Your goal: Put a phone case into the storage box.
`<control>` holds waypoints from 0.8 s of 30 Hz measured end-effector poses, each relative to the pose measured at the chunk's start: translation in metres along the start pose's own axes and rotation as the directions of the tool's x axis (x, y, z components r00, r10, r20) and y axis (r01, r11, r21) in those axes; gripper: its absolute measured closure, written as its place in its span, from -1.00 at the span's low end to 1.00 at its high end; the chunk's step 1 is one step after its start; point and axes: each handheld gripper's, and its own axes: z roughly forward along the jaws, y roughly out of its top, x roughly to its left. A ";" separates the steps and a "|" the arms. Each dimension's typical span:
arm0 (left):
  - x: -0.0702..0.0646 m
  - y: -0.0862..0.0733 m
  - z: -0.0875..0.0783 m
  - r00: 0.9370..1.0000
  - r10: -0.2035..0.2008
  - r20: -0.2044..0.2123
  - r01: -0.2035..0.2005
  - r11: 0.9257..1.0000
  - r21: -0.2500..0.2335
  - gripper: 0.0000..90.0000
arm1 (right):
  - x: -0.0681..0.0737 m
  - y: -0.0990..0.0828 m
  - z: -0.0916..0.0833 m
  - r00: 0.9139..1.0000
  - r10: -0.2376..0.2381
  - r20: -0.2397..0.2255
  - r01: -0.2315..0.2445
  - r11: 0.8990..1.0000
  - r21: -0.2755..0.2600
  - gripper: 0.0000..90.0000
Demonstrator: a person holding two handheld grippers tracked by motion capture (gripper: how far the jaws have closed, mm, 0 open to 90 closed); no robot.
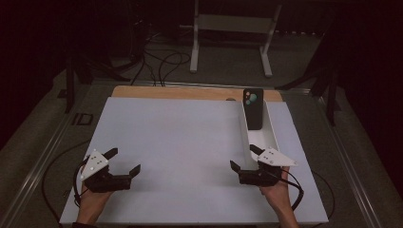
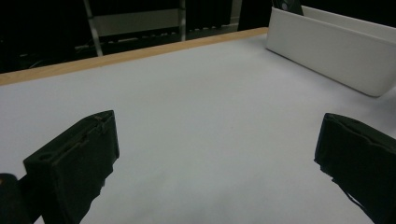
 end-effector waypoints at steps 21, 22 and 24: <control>0.001 0.001 -0.006 1.000 0.007 0.023 -0.006 1.000 -0.028 -0.99 | -0.010 -0.026 -0.008 0.999 0.032 0.001 -0.032 0.997 -0.065 -0.78; 0.001 0.000 -0.006 1.000 0.006 0.023 -0.005 1.000 -0.029 -0.99 | -0.009 -0.026 -0.008 1.000 0.002 0.016 -0.001 0.999 -0.050 -0.78; 0.001 0.000 -0.005 1.000 0.007 0.022 -0.006 1.000 -0.028 -0.99 | -0.006 -0.025 -0.007 1.000 0.000 0.003 0.000 0.998 -0.064 -0.78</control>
